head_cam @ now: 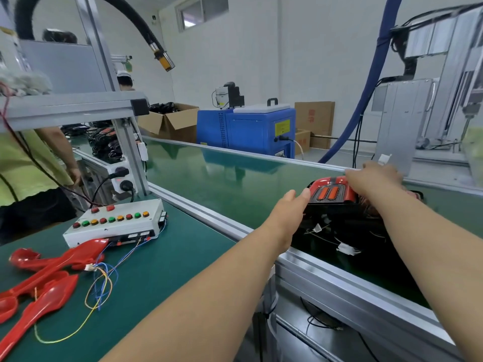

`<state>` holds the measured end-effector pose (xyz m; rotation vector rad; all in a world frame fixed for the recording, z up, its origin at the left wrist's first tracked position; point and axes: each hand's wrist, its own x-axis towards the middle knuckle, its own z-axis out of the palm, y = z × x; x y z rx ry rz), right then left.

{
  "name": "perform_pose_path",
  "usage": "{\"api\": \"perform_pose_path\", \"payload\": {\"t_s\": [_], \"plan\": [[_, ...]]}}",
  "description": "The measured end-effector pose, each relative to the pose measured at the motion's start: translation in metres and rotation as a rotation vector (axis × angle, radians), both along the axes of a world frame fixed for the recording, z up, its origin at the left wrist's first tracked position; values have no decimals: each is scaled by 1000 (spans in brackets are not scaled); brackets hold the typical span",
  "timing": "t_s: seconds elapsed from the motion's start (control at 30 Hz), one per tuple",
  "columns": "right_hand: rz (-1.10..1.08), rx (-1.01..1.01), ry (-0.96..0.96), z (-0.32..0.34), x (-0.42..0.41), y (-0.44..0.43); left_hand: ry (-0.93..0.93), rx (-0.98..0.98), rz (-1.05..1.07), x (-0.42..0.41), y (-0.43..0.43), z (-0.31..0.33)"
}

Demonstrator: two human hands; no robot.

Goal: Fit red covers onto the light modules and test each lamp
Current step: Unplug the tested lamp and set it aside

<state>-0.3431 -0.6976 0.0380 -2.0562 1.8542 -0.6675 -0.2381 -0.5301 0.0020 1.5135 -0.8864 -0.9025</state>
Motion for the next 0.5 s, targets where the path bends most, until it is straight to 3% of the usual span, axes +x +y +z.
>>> {"api": "perform_pose_path", "payload": {"t_s": [0.2,0.5], "plan": [[-31,-127,-116,14,-9,16,58,-40,53,11,17,0],[429,-504,-324,44,62,98,127,-192,468,59,78,7]]}}
